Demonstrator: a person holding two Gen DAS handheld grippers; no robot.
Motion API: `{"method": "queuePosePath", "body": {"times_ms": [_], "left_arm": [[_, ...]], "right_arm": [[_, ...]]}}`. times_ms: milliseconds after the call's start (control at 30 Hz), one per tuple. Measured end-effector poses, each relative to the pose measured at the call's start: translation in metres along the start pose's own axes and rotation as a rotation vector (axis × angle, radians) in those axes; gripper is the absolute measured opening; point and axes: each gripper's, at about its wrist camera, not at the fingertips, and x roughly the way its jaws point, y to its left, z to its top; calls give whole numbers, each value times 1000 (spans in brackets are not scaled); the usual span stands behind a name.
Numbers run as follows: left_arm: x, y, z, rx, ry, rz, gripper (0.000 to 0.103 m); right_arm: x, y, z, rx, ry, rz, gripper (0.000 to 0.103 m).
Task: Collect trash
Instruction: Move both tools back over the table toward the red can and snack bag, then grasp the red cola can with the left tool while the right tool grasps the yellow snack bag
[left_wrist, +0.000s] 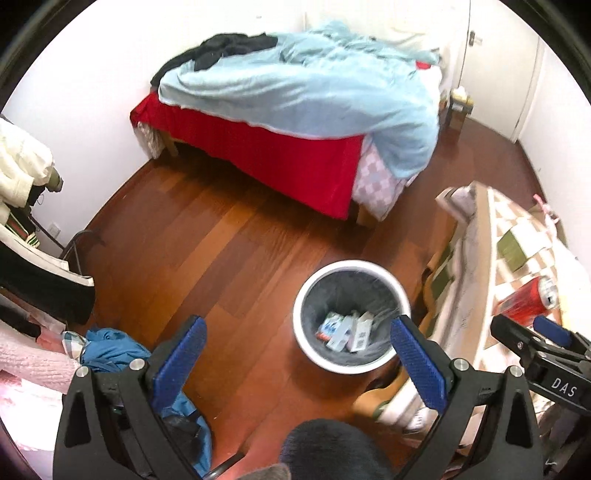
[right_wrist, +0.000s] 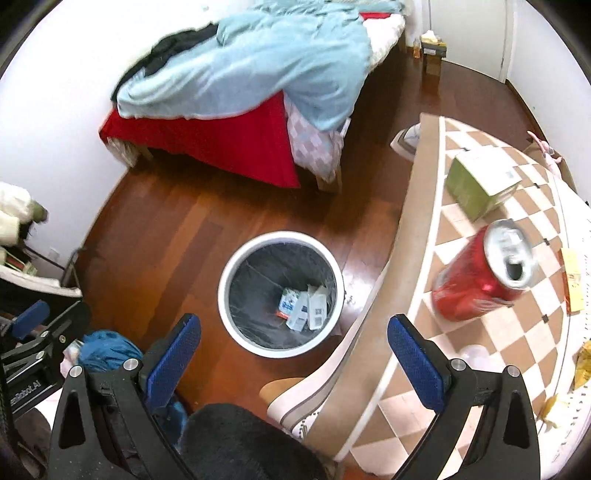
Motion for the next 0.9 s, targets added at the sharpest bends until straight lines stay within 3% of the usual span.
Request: {"method": "queuePosePath", "body": {"times_ms": [133, 233, 500, 700, 900], "left_arm": [[-13, -39, 3, 31, -33, -37, 102], [-6, -83, 3, 74, -5, -106, 102], [36, -221, -10, 209, 105, -246, 102], [63, -288, -18, 282, 149, -238, 102], [95, -328, -22, 354, 173, -204, 101]], "right_arm": [[-38, -37, 0, 72, -53, 3, 102], [-60, -79, -2, 153, -79, -28, 102], [-76, -224, -30, 375, -53, -235, 102], [-77, -308, -54, 495, -20, -335, 102], [-71, -351, -69, 558, 7, -363, 102]]}}
